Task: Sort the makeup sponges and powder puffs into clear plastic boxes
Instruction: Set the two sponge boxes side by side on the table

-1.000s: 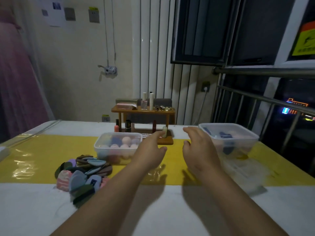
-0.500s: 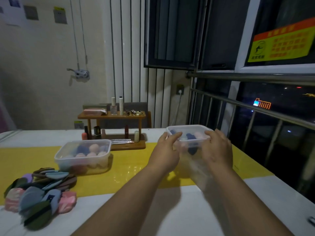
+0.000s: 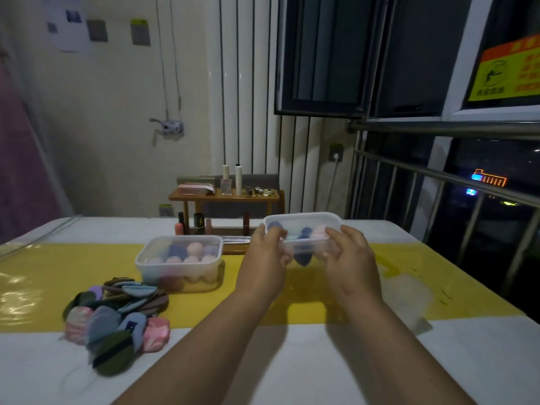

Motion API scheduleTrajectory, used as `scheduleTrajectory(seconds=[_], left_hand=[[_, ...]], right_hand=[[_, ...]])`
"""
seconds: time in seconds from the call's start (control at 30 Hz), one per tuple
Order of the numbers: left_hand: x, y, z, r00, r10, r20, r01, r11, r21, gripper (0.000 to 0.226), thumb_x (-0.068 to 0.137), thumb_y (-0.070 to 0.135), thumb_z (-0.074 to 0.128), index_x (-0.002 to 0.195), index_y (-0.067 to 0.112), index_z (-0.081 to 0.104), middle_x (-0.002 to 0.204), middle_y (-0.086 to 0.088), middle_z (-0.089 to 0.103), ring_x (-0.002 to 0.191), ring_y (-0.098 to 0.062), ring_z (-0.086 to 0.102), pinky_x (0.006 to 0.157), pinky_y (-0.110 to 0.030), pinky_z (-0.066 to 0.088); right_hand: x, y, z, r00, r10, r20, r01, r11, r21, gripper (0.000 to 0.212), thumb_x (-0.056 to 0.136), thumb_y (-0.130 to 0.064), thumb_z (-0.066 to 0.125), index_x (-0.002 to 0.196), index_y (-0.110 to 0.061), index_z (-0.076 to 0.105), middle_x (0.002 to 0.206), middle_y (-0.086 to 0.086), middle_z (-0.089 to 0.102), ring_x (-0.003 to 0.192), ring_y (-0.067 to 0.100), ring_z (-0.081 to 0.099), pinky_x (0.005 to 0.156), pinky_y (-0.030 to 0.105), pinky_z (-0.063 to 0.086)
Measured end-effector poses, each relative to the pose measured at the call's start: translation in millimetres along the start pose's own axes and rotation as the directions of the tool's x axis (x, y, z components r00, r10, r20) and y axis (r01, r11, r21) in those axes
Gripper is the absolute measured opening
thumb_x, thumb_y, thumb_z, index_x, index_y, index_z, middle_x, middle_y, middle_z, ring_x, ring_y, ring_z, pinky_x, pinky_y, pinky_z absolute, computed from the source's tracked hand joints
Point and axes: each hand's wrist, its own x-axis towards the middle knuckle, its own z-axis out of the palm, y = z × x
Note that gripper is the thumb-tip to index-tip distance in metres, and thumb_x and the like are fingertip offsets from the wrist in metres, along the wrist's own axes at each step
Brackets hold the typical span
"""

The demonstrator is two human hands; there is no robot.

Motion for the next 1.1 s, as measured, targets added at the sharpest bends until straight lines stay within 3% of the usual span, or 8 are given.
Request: scheduleTrajectory(seconds=[0.1,0.2,0.37,0.5,0.7,0.8,0.93,1.1], left_hand=[[-4,-31,-17,0.998,-0.045,-0.047,0.054,0.975,0.218,0.052,0.094,0.022,0.059,0.140,0.038,0.042,0.154,0.001,0.034,0.123,-0.020,0.050,0.095,-0.035,0.050],[-10,-49,-28,0.999,0.006,-0.045,0.020,0.838,0.545,0.057,0.095,0.039,0.056,0.146,0.044,0.031,0.155,0.004,0.037,0.137,-0.025,0.040,0.109,-0.046,0.037],[-17,-68,-33,1.000,-0.022,-0.007,0.021,0.749,0.663,0.060,0.093,0.049,0.055,0.146,0.046,0.029,0.159,0.001,0.030,0.148,-0.030,0.018,0.118,-0.055,0.013],[-19,-84,-27,0.995,-0.100,-0.017,0.086,0.741,0.666,0.068,0.092,0.051,0.057,0.147,0.051,0.019,0.162,-0.004,0.019,0.148,-0.035,0.012,0.117,-0.061,0.009],[-14,-93,-23,0.997,-0.075,-0.018,0.070,0.776,0.627,0.069,0.094,0.047,0.055,0.150,0.046,0.015,0.160,-0.005,0.026,0.149,-0.029,0.016,0.119,-0.055,0.014],[-14,-94,-24,0.997,-0.074,-0.017,0.069,0.791,0.608,0.072,0.092,0.044,0.059,0.150,0.045,0.017,0.159,-0.003,0.028,0.149,-0.027,0.017,0.120,-0.054,0.014],[-17,-94,-27,0.997,-0.062,-0.039,0.073,0.804,0.590,0.069,0.089,0.041,0.063,0.148,0.044,0.026,0.153,0.000,0.038,0.145,-0.024,0.024,0.120,-0.051,0.015],[-17,-94,-35,0.997,-0.067,-0.031,0.073,0.831,0.551,0.065,0.088,0.036,0.065,0.146,0.038,0.035,0.146,0.005,0.043,0.140,-0.020,0.029,0.120,-0.045,0.013]], right_hand=[[-10,-15,24,0.999,-0.036,0.024,0.037,0.998,-0.044,0.038,0.095,-0.017,0.060,0.131,-0.026,0.063,0.143,-0.004,0.048,0.125,0.021,0.046,0.105,0.034,0.040],[-17,-20,43,0.998,-0.024,0.050,0.026,0.998,-0.052,0.034,0.094,-0.019,0.061,0.127,-0.025,0.066,0.139,-0.004,0.053,0.122,0.021,0.049,0.105,0.034,0.042],[-25,-19,70,0.993,0.021,0.119,-0.019,1.000,-0.020,0.034,0.092,-0.016,0.062,0.124,-0.024,0.068,0.141,-0.005,0.051,0.121,0.021,0.050,0.103,0.031,0.041],[-29,-19,86,0.983,0.083,0.165,-0.088,0.996,0.023,0.034,0.095,-0.022,0.059,0.129,-0.024,0.065,0.141,-0.006,0.050,0.117,0.017,0.054,0.094,0.025,0.040],[-21,-20,94,0.983,0.119,0.138,-0.122,0.993,0.009,0.034,0.096,-0.026,0.057,0.130,-0.024,0.063,0.138,-0.005,0.053,0.114,0.018,0.054,0.089,0.024,0.041],[-22,-20,97,0.987,0.087,0.132,-0.084,0.996,-0.026,0.035,0.097,-0.025,0.057,0.132,-0.023,0.062,0.139,-0.004,0.052,0.116,0.019,0.054,0.094,0.028,0.044],[-19,-21,98,0.981,0.132,0.140,-0.137,0.990,0.026,0.034,0.099,-0.025,0.055,0.133,-0.023,0.061,0.138,-0.003,0.053,0.106,0.016,0.052,0.084,0.024,0.045],[-20,-22,99,0.983,0.085,0.163,-0.082,0.996,-0.028,0.036,0.098,-0.019,0.056,0.134,-0.020,0.061,0.145,-0.001,0.047,0.122,0.023,0.052,0.103,0.034,0.044]])
